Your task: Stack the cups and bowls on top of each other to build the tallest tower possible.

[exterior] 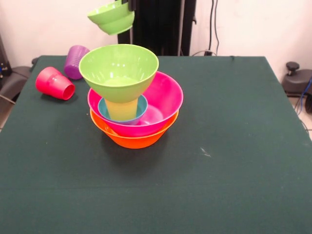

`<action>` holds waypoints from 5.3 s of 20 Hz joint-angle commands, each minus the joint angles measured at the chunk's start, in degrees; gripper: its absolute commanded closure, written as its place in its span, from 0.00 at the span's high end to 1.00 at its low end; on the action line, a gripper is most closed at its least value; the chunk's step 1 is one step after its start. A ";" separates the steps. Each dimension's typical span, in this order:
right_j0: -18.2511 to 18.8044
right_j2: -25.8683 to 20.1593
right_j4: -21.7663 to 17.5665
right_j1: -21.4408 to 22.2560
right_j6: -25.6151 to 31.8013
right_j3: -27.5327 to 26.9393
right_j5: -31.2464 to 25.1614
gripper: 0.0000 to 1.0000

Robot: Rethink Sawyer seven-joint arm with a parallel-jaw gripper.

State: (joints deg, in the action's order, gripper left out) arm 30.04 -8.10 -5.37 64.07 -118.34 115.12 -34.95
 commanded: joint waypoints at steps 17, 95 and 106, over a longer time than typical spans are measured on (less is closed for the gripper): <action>-4.04 -0.69 -6.57 -9.72 -1.20 -7.56 7.38 0.00; -13.50 6.63 -3.88 -15.41 -4.88 -15.86 5.69 0.00; -14.81 7.54 -3.13 -16.12 -5.61 -18.08 4.75 0.00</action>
State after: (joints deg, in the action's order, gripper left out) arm 16.47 0.30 -7.93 50.37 -118.34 100.51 -31.03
